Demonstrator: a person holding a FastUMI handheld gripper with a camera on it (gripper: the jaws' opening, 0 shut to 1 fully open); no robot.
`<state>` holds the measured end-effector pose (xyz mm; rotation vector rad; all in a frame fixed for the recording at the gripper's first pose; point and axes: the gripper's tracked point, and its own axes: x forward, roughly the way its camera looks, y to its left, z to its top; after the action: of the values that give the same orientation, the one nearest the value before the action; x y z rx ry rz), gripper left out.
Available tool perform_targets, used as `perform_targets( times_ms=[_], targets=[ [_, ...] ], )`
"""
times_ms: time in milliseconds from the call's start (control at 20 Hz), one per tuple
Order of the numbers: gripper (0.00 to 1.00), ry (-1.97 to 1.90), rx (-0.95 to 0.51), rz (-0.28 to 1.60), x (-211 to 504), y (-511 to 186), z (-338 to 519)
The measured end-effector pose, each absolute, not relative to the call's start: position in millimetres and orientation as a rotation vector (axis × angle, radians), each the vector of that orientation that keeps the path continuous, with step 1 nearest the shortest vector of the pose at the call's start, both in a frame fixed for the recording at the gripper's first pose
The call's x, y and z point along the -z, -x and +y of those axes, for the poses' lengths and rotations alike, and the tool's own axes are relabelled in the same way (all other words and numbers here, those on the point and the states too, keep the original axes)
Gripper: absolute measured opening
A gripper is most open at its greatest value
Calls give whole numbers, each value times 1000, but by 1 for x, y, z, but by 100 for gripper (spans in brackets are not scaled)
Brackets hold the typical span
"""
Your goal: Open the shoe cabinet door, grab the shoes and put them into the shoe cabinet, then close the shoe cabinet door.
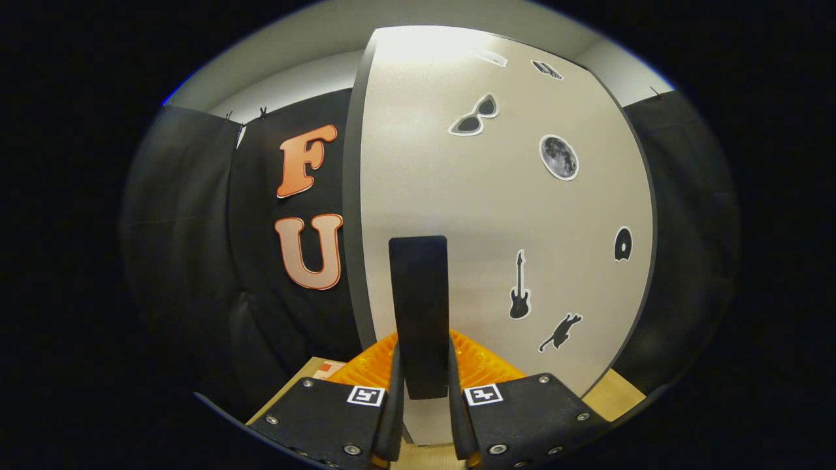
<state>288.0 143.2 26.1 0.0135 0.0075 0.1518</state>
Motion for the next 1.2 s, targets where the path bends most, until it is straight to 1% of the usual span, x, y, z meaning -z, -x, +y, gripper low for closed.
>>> perform_targets(
  times_ms=[450, 500, 950, 1200],
  targets=[
    [30, -48, -108, -4, -32, -242, 118],
    [28, -52, -99, -7, -32, -236, 114],
    [27, -75, -63, 1, -31, -206, 81],
    [27, -58, 0, -6, -32, -189, 47]
  ],
)
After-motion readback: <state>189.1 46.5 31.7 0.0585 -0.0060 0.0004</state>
